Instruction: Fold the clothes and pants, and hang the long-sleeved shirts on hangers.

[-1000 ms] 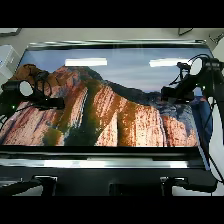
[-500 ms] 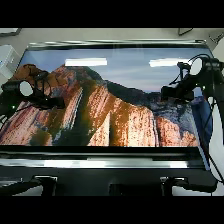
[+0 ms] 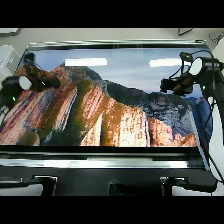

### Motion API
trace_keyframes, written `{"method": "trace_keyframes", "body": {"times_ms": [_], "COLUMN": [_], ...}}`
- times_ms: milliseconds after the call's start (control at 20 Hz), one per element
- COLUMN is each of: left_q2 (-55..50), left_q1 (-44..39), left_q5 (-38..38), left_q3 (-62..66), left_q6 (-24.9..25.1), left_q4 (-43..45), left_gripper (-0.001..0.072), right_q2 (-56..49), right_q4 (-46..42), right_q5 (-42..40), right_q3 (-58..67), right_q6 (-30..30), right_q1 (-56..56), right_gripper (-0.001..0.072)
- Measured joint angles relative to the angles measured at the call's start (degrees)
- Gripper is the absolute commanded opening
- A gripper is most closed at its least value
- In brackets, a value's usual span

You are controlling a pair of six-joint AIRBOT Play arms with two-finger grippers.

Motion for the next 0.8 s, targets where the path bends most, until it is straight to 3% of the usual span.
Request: {"method": "trace_keyframes", "body": {"times_ms": [150, 250, 350, 500, 800], "left_q2": [-11.69, -19.80, -25.44, -31.71, -38.91], "left_q1": [10.84, 19.21, 25.24, 29.66, 28.30], "left_q5": [-3.10, -8.50, -11.37, -10.91, 4.92], "left_q3": [16.04, 24.46, 28.26, 30.73, 32.02], "left_q6": [-6.25, -11.58, -13.62, -12.20, -5.79], "left_q4": [-3.78, -10.75, -18.58, -27.45, -41.62], "left_gripper": [0.0705, 0.0705, 0.0706, 0.0706, 0.0705], "right_q2": [-0.17, -0.44, -0.63, -0.76, -0.81], "right_q4": [0.00, 0.00, 0.07, 0.98, 3.34], "right_q5": [-2.16, -2.78, -3.23, -3.67, -3.28], "right_q3": [0.00, -0.04, -0.04, -0.04, -0.04], "right_q6": [-0.22, -0.42, -0.44, -0.44, -0.42], "right_q1": [0.00, 0.00, 0.00, 0.00, 0.00], "right_gripper": [0.0629, 0.0629, 0.0629, 0.0629, 0.0630]}}
